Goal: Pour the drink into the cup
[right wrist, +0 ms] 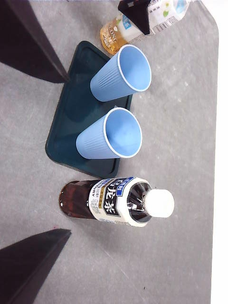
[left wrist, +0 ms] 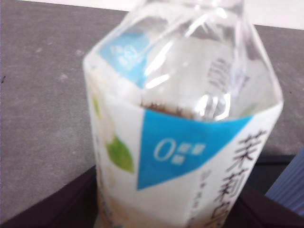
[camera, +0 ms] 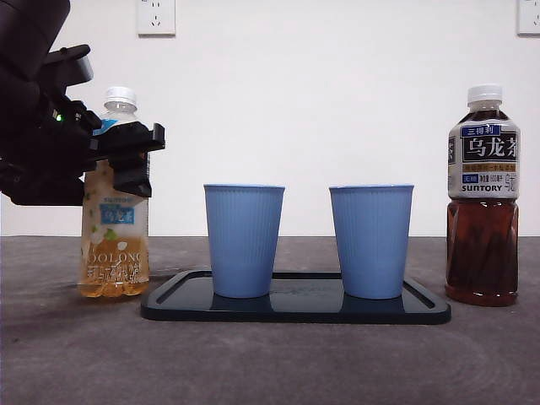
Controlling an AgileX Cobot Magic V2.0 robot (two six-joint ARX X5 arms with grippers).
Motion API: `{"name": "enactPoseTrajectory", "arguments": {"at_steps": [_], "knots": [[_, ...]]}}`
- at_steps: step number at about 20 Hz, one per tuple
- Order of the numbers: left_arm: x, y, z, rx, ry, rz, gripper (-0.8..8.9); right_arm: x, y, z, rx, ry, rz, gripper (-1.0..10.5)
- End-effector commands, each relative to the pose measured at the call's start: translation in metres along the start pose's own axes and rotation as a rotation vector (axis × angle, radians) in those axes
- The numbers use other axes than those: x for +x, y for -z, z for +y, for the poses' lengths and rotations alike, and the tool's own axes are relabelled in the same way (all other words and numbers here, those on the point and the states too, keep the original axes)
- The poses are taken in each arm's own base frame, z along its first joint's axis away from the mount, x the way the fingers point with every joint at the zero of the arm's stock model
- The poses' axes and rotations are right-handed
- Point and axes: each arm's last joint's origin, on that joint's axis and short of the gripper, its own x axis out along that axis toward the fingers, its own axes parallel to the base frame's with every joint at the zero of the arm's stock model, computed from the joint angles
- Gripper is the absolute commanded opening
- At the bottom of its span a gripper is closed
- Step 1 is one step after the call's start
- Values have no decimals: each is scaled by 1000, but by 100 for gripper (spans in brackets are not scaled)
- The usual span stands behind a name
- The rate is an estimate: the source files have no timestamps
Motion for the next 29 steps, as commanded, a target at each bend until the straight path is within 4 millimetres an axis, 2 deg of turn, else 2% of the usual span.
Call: {"name": "enactPoseTrajectory", "arguments": {"at_steps": [1,5,8,11,14,21,25,29], "knots": [[-1,-7,-2,23,7,-33,354,-2,-4,1,-9,-10,-21,490],[-7,-12,-2,25,10,-42,479,-2,-4,1,-7,-10,-22,490],[-17,-19,-1,27,11,-42,479,-2,-5,1,-6,-12,-28,490],[-37,-33,-1,24,24,-65,478,-2,-5,2,-6,-16,-27,490],[-69,-52,0,29,35,-45,477,-2,-4,3,-7,-68,-17,490],[-164,-98,6,52,112,-1,468,-2,-4,6,-10,-172,6,490],[-214,-113,15,64,245,27,468,-3,-3,9,-11,-284,33,490],[-243,-113,24,83,357,70,468,-3,-2,11,-11,-358,50,490]]}}
